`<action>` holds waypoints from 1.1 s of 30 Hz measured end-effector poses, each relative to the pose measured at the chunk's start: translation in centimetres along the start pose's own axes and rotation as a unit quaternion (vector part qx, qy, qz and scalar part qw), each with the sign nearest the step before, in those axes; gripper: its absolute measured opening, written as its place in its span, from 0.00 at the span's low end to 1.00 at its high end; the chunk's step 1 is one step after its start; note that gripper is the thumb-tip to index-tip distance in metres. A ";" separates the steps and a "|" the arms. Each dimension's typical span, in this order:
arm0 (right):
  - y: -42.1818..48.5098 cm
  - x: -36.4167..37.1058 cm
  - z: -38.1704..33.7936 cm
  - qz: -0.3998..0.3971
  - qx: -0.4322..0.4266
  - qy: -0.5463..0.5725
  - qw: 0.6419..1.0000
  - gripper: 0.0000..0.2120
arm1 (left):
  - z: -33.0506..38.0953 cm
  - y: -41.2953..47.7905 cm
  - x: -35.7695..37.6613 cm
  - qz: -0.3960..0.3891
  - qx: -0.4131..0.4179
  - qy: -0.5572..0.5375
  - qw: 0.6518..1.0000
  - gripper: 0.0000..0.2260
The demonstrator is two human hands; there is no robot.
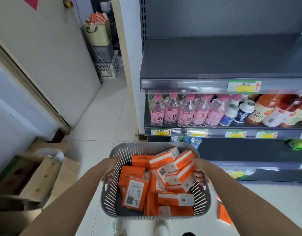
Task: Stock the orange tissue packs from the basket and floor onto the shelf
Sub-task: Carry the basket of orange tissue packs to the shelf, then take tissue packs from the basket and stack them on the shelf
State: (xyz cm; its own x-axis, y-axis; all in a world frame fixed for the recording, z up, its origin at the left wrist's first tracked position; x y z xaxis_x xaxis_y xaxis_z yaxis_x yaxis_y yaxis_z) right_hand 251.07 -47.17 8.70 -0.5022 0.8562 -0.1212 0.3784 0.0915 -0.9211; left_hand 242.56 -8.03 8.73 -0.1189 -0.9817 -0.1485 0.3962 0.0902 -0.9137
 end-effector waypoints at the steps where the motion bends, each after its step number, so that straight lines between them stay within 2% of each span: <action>1: 0.2 0.0 -0.1 -0.005 0.004 -0.001 1.000 0.33 | 0.1 0.3 -0.2 0.002 0.000 -0.003 1.000 0.28; 5: 0.4 0.4 -0.1 -0.034 0.024 -0.014 0.999 0.32 | 0.0 1.0 0.0 0.004 -0.004 0.005 1.000 0.26; 15: 0.5 0.2 0.2 -0.027 0.043 -0.011 0.999 0.29 | 0.2 0.8 -0.5 0.033 -0.004 0.043 0.999 0.23; 18: 0.4 -0.2 -0.2 0.000 0.028 -0.034 0.999 0.30 | 1.3 -0.4 -0.4 0.078 0.016 0.141 0.987 0.25; 20: 0.1 -0.2 -1.2 0.018 0.004 -0.042 0.999 0.29 | 2.6 -1.7 -1.0 0.177 0.049 0.251 0.950 0.28; 22: -0.4 -0.9 -3.4 0.071 -0.034 -0.120 0.990 0.27 | 4.7 -3.4 -1.1 0.286 0.110 0.363 0.880 0.28; 24: -2.0 -2.0 -6.0 0.178 -0.048 -0.228 0.956 0.31 | 6.7 -4.1 0.4 0.321 0.203 0.448 0.810 0.27; 26: -4.1 -2.0 -8.4 0.270 -0.071 -0.299 0.913 0.33 | 7.9 -4.0 2.6 0.284 0.279 0.488 0.777 0.25; 27: -4.7 -1.3 -9.7 0.284 -0.102 -0.321 0.898 0.32 | 8.1 -3.8 3.6 0.260 0.304 0.500 0.768 0.24; 30: -4.9 1.6 -11.8 0.263 -0.204 -0.349 0.876 0.26 | 8.0 -2.7 6.6 0.188 0.342 0.537 0.748 0.20; 33: -4.8 4.9 -12.6 0.245 -0.274 -0.404 0.838 0.21 | 7.4 -1.3 9.0 0.115 0.327 0.549 0.760 0.20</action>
State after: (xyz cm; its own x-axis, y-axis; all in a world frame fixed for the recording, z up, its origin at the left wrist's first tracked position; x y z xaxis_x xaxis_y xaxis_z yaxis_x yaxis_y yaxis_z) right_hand 256.53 -37.00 17.22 -0.4607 0.2568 -0.8496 0.8820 0.2392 -0.4060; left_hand 247.71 -18.27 11.41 -0.5244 -0.1875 -0.8306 0.8469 -0.2161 -0.4859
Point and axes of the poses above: each hand's wrist, its own y-axis towards the middle knuckle, its own x-axis out of the palm, z = x × y, the point moved 9 cm from there along y, towards the middle knuckle, and after that the axes turned 14 degrees about -z, right-handed, at the moved point
